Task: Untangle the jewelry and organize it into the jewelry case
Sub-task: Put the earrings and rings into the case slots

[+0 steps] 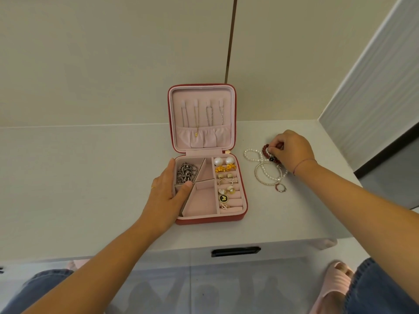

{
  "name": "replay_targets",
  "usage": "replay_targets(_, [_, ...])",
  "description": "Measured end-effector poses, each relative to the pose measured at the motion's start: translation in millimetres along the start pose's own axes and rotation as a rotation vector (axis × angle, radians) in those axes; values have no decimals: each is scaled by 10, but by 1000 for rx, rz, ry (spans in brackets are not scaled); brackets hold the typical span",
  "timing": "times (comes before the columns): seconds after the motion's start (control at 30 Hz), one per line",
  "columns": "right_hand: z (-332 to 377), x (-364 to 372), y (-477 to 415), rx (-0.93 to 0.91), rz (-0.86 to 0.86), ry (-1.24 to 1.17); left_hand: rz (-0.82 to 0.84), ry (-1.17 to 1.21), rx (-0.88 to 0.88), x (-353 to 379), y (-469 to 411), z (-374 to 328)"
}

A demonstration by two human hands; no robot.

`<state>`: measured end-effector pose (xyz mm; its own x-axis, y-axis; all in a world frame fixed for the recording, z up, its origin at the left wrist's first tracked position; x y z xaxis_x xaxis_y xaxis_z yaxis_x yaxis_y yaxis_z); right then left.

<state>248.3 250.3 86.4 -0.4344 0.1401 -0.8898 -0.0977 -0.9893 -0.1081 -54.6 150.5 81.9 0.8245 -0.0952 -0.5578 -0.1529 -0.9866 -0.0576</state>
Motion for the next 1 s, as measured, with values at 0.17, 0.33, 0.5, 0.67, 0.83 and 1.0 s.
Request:
replay_targets(0.17, [44, -36, 78, 33, -70, -100, 10, -7, -27, 0, -20, 84])
replay_targets(0.33, [273, -147, 341, -8, -37, -253, 14, -3, -6, -11, -16, 82])
replay_targets(0.5, [666, -202, 916, -203, 98, -303, 8, 11, -8, -7, -9, 25])
replay_targets(0.67, [725, -36, 1192, -360, 106, -298, 12, 3, -33, 9, -17, 70])
replay_targets(0.83, [697, 115, 1265, -426, 28, -287, 9, -17, -30, 2, -34, 117])
replay_targets(1.0, [700, 179, 1281, -431, -57, -217, 6, -20, -38, 16, -31, 88])
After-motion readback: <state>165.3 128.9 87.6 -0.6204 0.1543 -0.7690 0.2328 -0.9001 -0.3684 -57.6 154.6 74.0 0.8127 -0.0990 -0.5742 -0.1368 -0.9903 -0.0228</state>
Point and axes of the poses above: each hand's wrist, its own y-axis away from the middle knuckle, its own x-axis out of the palm, z = x × y, the point moved 1 cm from there along -y, towards the middle knuckle, and after that the axes turned 2 degrees about z, right-handed, at the moved point
